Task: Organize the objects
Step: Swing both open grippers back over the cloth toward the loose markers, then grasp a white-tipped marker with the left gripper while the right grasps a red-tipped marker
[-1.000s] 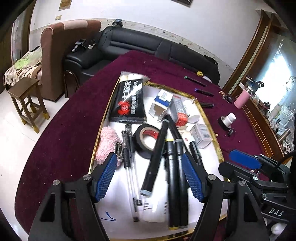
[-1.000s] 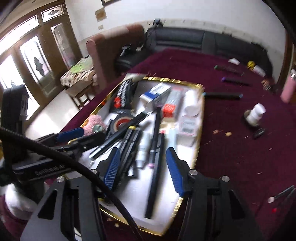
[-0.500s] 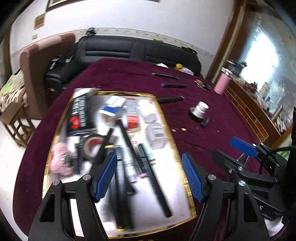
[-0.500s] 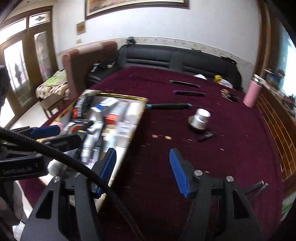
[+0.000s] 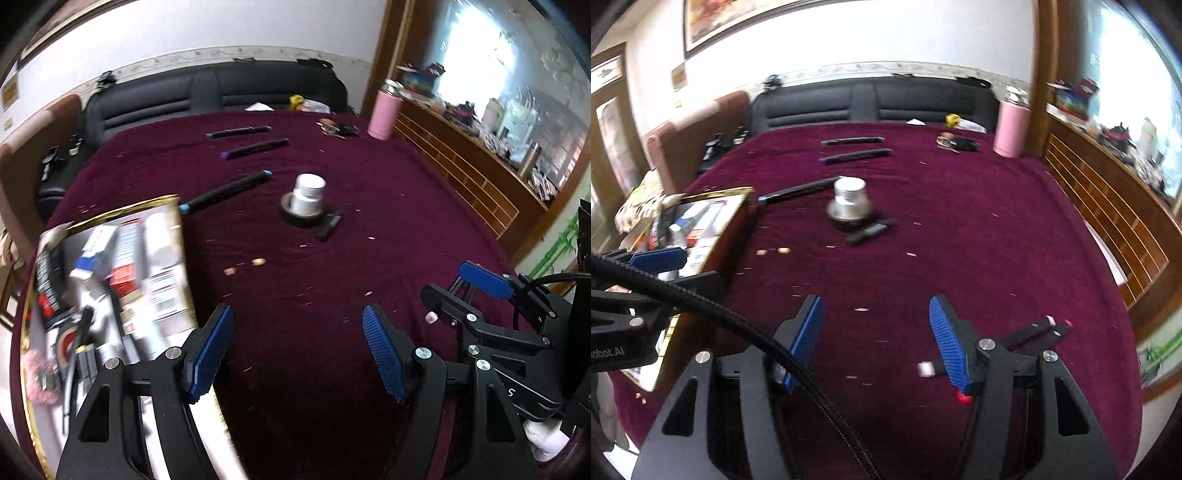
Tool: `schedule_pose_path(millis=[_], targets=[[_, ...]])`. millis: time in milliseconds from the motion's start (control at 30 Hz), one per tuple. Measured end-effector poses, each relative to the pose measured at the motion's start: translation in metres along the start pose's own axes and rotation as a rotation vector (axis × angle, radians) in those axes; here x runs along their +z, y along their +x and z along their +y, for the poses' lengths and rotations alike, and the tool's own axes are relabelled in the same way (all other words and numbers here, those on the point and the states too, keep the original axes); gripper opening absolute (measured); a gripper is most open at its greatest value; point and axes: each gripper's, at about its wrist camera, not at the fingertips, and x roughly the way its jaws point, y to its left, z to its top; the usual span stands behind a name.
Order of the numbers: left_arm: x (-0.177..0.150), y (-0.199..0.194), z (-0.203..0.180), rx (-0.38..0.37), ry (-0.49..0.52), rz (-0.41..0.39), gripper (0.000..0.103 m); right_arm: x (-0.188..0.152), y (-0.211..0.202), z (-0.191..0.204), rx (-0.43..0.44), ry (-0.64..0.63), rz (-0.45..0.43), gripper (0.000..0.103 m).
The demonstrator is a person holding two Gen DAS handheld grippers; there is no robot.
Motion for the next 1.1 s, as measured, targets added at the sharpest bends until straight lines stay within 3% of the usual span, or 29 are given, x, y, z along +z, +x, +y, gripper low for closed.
schedule_pose_path(millis=[400, 667, 800, 967, 1100], targets=[[0.025, 0.060, -0.074, -0.053, 0.123, 0.107, 0.066, -0.007, 0.019, -0.090, -0.084, 0.151, 0.052, 0.059], [0.034, 0.092, -0.100, -0.068, 0.175, 0.152, 0.066, -0.015, 0.031, -0.121, -0.122, 0.195, 0.088, 0.059], [0.038, 0.105, -0.108, -0.130, 0.190, 0.187, 0.066, -0.020, 0.034, -0.135, -0.120, 0.217, 0.106, 0.059], [0.034, 0.107, -0.139, -0.204, 0.313, 0.196, 0.066, -0.027, 0.027, -0.170, -0.125, 0.313, 0.100, 0.059], [0.024, 0.117, -0.160, -0.197, 0.414, 0.219, 0.065, -0.032, 0.022, -0.193, -0.149, 0.368, 0.095, 0.059]])
